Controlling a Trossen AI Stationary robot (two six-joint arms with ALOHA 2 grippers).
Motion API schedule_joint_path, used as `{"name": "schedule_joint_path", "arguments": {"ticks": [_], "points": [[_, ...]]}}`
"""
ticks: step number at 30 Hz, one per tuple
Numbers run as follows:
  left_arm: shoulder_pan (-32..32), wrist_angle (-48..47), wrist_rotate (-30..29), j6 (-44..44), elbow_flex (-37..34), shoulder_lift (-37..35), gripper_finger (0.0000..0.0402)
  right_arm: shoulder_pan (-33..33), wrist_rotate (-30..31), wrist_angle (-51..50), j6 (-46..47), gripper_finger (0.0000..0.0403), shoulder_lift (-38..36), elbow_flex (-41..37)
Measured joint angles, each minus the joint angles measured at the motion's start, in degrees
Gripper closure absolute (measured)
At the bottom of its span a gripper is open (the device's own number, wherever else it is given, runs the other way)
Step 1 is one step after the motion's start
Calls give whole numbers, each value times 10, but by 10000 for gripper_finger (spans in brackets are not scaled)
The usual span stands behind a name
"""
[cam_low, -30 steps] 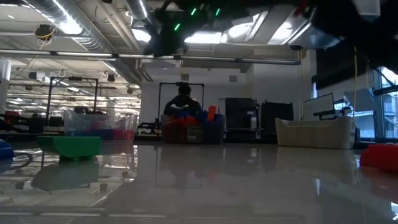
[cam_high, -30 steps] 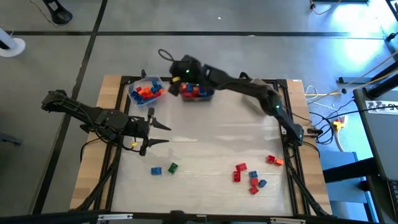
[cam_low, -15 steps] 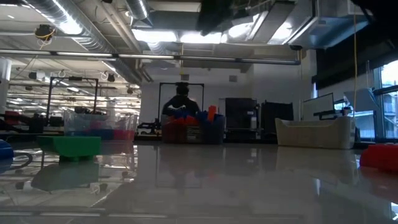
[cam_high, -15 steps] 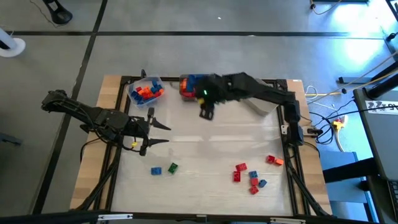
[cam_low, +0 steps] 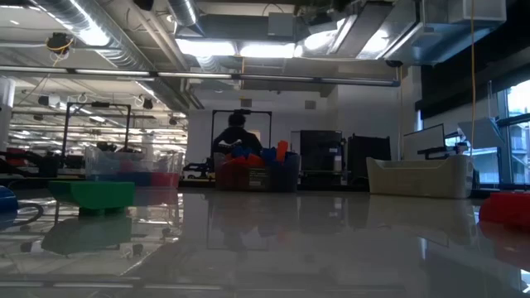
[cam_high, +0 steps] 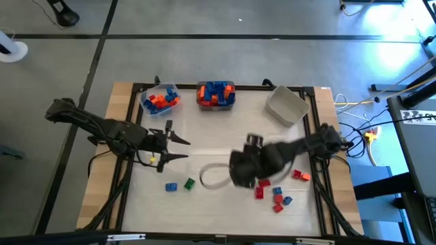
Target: Sort blocks by size
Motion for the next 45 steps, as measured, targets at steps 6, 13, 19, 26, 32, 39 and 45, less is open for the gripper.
{"name": "schedule_joint_path", "arguments": {"ticks": [6,13,19,26,32,39,45], "points": [[1,70,0,0,0,73,205,92,8,0,154,192,-21,-107],[12,140,1,3,1,148,205,174,-36,0,368,192,-70,-249],[31,123,0,-9,39,196,205,242,-77,42,549,192,-121,-374],[30,53,1,-1,85,257,205,287,-83,142,719,192,-176,-505],[30,22,1,-2,100,267,205,279,-98,215,768,192,-194,-585],[30,5,1,-8,100,267,205,261,-140,347,752,163,-194,-646],[30,7,1,-12,100,267,205,246,-148,362,746,110,-194,-656]]}}
